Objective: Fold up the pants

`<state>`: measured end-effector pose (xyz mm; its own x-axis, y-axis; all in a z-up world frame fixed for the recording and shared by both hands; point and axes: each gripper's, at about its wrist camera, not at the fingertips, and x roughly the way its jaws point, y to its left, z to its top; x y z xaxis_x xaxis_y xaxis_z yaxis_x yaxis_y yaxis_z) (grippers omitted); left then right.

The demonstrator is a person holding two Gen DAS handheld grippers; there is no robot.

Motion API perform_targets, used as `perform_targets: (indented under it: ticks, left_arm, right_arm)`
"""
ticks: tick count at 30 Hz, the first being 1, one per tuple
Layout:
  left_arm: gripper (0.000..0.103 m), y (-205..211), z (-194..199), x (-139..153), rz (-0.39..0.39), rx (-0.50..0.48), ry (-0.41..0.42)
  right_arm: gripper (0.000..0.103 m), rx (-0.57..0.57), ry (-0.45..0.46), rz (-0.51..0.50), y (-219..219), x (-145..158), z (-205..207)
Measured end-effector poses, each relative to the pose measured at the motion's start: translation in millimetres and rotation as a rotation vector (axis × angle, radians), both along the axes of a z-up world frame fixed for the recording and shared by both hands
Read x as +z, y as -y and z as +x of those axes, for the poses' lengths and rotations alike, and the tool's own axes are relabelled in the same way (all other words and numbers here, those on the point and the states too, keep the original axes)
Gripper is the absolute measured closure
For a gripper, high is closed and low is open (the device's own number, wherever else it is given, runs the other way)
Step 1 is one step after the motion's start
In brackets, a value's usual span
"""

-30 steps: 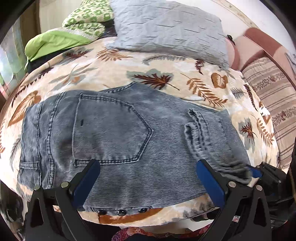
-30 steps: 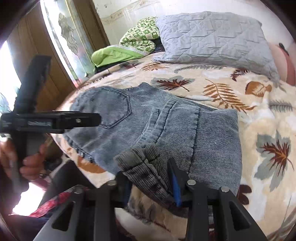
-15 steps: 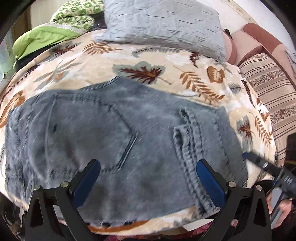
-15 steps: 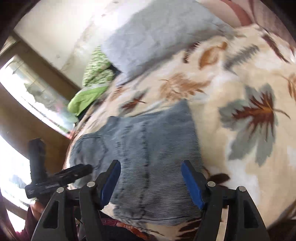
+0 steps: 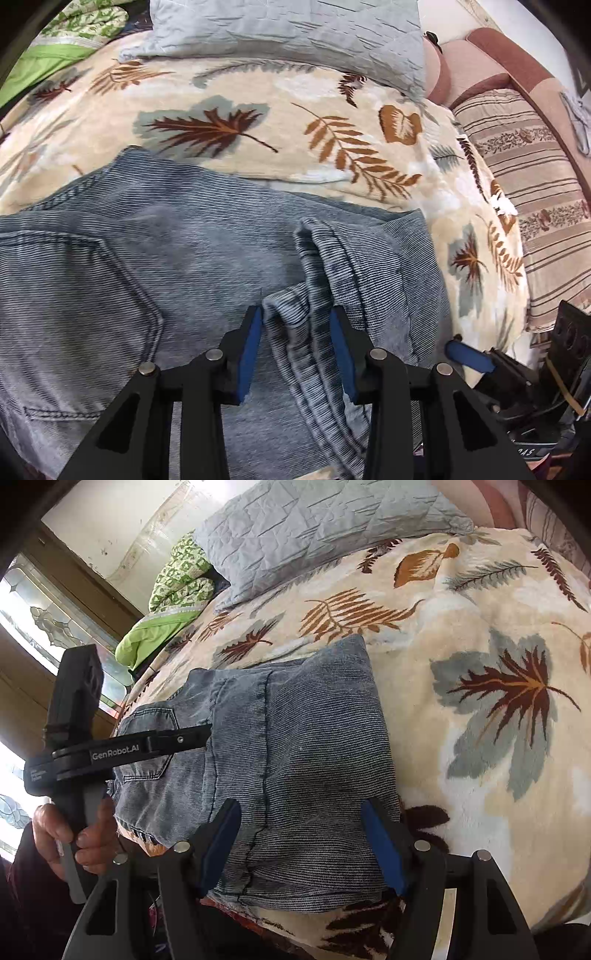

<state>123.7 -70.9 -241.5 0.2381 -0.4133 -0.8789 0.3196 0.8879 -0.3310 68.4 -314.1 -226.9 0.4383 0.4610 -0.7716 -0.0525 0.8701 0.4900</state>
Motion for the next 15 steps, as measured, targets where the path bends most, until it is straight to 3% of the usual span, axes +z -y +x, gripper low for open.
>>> perform_targets:
  ticks: [4, 8, 11, 15]
  left_arm:
    - [0.068, 1, 3, -3, -0.012, 0.007, -0.01]
    - [0.086, -1, 7, -4, -0.027, 0.017, -0.018]
    - [0.092, -1, 15, -2, -0.047, 0.024, -0.03]
    - [0.093, 10, 31, 6, -0.041, 0.008, -0.018]
  right_arm:
    - [0.032, 0.002, -0.001, 0.008, 6, 2, -5]
    - [0.032, 0.02, 0.008, 0.04, 4, 4, -6]
    - [0.032, 0.067, 0.034, 0.067, -3, 8, -8]
    - [0.032, 0.152, 0.091, 0.012, -25, 14, -13]
